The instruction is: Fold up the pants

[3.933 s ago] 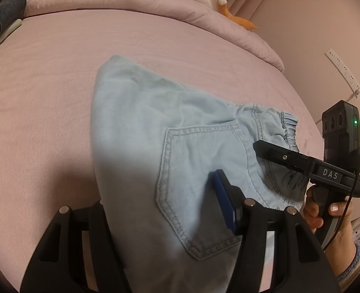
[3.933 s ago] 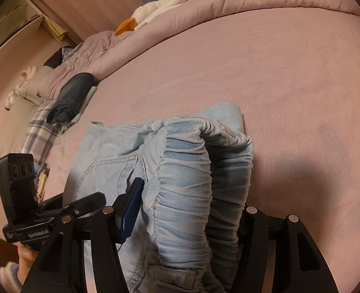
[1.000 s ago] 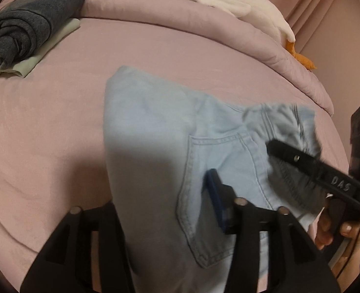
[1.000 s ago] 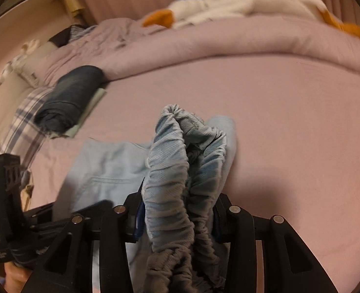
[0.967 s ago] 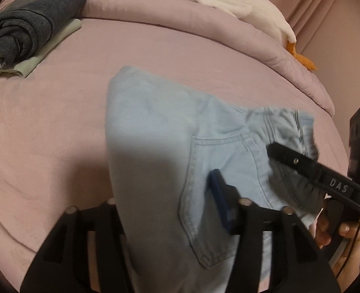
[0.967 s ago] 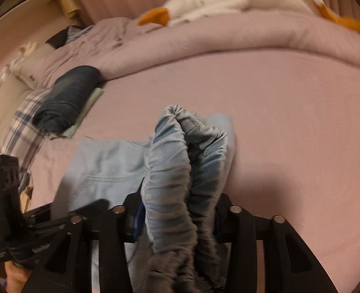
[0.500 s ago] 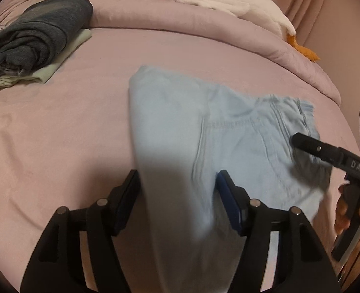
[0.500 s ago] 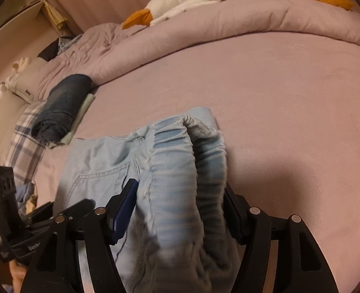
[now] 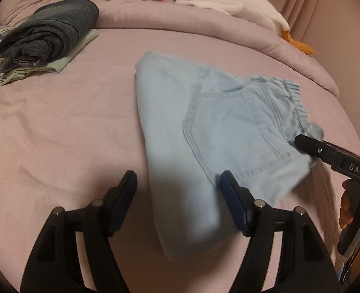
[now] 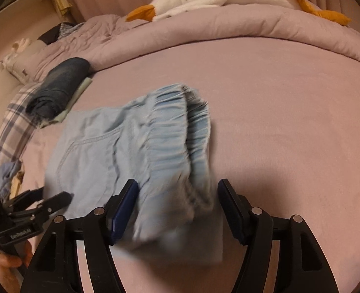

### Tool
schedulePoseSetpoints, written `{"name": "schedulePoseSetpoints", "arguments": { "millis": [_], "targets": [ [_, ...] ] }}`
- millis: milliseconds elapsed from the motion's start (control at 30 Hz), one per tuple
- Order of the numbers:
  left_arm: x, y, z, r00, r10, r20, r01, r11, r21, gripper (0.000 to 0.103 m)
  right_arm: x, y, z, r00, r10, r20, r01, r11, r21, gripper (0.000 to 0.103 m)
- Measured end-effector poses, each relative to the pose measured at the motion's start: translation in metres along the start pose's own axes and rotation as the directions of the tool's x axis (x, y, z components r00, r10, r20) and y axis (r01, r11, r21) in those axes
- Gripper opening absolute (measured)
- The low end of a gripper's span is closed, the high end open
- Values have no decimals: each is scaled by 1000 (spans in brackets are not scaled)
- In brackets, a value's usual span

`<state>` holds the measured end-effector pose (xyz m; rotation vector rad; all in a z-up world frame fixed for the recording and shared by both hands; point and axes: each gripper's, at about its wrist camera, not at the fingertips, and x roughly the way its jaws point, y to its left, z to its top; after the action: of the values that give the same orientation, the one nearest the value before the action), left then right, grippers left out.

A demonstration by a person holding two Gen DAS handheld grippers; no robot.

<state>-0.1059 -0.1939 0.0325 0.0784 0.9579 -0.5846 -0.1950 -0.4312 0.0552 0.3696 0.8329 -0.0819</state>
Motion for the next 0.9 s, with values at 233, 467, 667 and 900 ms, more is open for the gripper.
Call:
{"name": "schedulePoseSetpoints", "arguments": {
  "millis": [233,467,667,900],
  "targets": [
    [16,-7,-1,1000,27,-4,-27,1000,6,80,19,4,-11,999,-51,-5,51,998,-31,72],
    [2,-9,-2,997,77,-16,-77,996,-36,81,10,4,-10,999,-31,8,31,999,13,74],
    [-23,-8,0,992,126,6,-125,989,-85,95,-21,8,-18,999,-36,41,35,999,23,74],
    [-55,-10,-2,988,149,29,-143,979,-145,102,-41,26,-19,998,-17,61,17,1000,-10,84]
  ]
}}
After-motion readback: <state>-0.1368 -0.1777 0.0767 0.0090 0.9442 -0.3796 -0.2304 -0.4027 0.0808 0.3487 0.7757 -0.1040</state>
